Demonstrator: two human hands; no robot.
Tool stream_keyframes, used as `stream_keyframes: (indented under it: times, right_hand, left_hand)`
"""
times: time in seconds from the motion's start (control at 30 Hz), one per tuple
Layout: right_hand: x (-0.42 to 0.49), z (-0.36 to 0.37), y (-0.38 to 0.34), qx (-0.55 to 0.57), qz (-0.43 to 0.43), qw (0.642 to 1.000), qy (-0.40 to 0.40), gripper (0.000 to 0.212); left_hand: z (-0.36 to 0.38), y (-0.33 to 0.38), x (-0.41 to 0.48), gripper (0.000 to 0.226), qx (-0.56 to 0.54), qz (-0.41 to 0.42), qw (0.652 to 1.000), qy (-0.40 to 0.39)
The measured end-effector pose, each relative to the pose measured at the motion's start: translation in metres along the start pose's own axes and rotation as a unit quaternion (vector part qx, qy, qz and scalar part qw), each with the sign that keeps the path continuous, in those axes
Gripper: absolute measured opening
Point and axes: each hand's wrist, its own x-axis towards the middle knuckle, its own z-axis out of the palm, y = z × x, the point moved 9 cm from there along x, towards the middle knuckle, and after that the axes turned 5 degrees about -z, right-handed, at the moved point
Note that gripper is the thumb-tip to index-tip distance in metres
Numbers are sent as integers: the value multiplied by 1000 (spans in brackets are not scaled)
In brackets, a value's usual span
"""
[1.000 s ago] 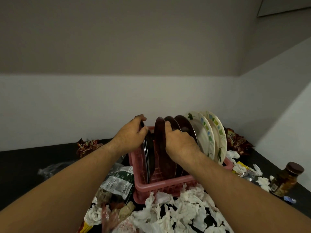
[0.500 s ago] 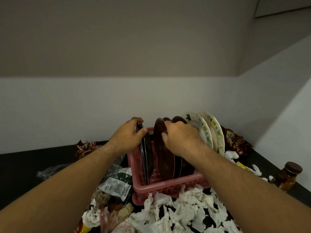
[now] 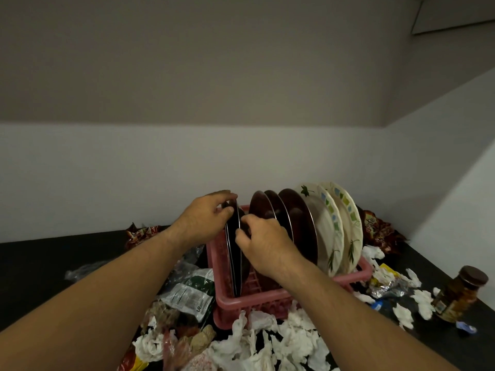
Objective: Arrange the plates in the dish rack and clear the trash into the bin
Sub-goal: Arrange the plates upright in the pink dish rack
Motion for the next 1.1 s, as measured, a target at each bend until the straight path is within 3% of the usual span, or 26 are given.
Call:
stream_keyframes:
  times: [0.17,0.27,0.4,0.5,0.77,0.9,1.1]
  right_hand:
    - [11,-11,-1,-42,52,998,0,31]
    - [17,-17,1,-32,67,997,-2,41]
    - [29,-9,0,-112,90,989,-32,44]
    - [35,-14,-2,-185,95,977,-40,47]
    - [55,-73,-22,-245,71,966,42,51]
    - [50,-62,-16,-264,88,960,16,56]
    - [38,-34,-5,-239,59,969,19,33]
  left_hand:
    - [-12,-5,-4,52,34,-58,996,59]
    - [-12,-4,-8,39,19,-82,995,56]
    - [-12,0,-9,15,50,-95,993,57]
    - [-12,4,-11,23,67,-90,991,74]
    - [-74,36,2,44,36,-64,981,178]
    - [-101,45,5,48,46,-46,976,210]
    - [-100,33,0,49,29,-65,977,203]
